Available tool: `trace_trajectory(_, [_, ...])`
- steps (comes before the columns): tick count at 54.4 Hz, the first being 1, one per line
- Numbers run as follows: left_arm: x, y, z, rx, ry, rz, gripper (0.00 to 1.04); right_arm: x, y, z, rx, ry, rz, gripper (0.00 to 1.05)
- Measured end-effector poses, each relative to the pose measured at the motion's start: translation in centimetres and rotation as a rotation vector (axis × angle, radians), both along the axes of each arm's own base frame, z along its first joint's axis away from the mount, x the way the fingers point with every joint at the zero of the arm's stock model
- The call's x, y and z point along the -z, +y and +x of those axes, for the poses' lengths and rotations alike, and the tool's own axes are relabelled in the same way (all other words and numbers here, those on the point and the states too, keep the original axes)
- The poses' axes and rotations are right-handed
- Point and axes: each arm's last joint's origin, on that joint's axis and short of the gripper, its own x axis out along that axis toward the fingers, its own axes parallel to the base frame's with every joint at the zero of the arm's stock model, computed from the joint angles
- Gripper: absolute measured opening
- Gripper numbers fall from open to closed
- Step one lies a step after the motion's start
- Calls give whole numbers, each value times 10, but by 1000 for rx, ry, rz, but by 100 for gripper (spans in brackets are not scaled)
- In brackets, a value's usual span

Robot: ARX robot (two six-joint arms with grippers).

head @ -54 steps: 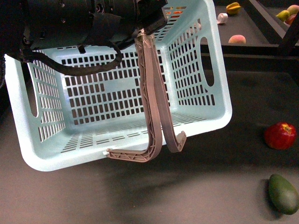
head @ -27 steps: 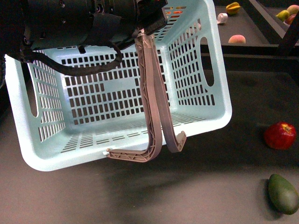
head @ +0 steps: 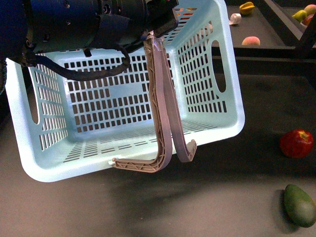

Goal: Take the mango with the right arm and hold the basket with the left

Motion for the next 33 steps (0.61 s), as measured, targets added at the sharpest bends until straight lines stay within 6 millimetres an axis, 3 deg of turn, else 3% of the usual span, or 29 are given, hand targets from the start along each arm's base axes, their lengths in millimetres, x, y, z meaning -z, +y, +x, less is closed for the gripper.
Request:
trace_trajectory(13, [0,0,0,2,0,-1,6,56,-12,13,72,72,95,96])
trace_trajectory(33, [0,0,0,0,0,0,6,103,-34,39,179,61,162,96])
